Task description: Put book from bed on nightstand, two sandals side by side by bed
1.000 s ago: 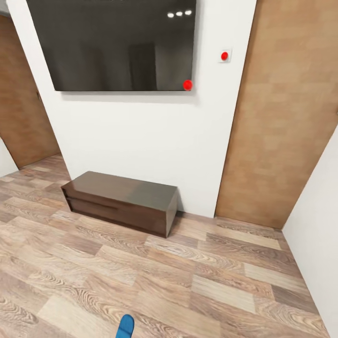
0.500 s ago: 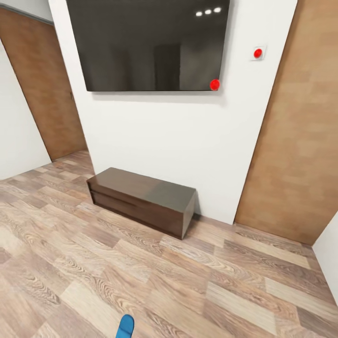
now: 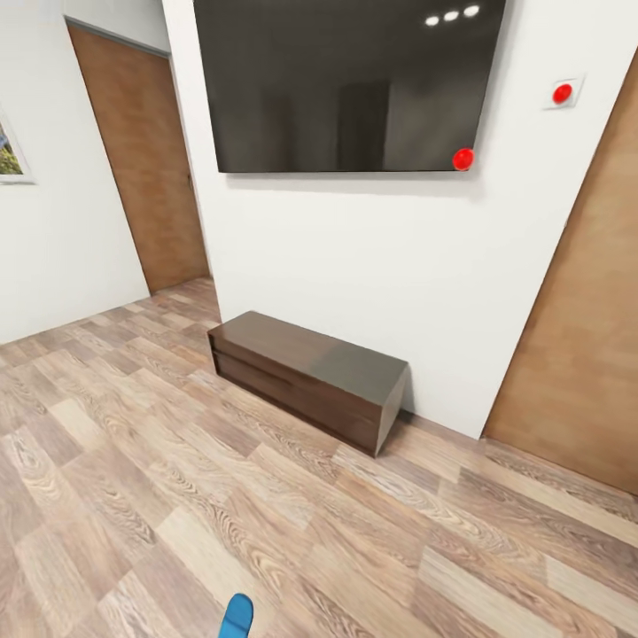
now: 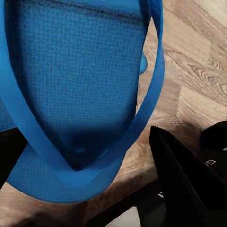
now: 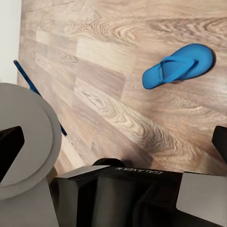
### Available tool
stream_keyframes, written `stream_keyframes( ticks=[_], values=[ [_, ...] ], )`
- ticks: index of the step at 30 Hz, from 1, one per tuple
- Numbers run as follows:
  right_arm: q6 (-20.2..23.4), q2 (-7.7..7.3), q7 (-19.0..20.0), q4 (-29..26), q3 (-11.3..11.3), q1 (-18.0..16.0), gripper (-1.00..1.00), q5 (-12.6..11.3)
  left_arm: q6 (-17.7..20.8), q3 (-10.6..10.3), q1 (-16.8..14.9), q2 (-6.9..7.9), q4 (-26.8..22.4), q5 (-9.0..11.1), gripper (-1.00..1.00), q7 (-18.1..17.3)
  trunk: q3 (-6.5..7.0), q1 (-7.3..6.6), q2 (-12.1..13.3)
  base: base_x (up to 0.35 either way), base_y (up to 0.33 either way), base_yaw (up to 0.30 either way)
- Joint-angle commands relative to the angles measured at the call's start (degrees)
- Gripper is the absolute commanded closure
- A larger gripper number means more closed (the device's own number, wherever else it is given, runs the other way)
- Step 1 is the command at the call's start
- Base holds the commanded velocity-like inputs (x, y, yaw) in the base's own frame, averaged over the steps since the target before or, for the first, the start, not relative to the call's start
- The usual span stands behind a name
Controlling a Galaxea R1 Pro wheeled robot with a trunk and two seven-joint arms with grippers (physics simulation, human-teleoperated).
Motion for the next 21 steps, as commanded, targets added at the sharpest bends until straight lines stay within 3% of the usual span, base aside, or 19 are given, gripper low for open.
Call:
stream_keyframes(
  ticks=[1,21],
  values=[
    [0.28,0.00,0.21,0.01,-0.07,-0.01,-1.00,-0.20,-0.39,-0.54,-0.06,0.02,0.08,0.36,1.00,0.22,-0.05,-0.01,-0.02,0.000,0.000,0.293],
    [0.28,0.00,0.21,0.01,-0.07,-0.01,-1.00,-0.20,-0.39,-0.54,-0.06,0.02,0.08,0.36,1.00,0.22,-0.05,-0.01,-0.02,0.000,0.000,0.293]
  ],
)
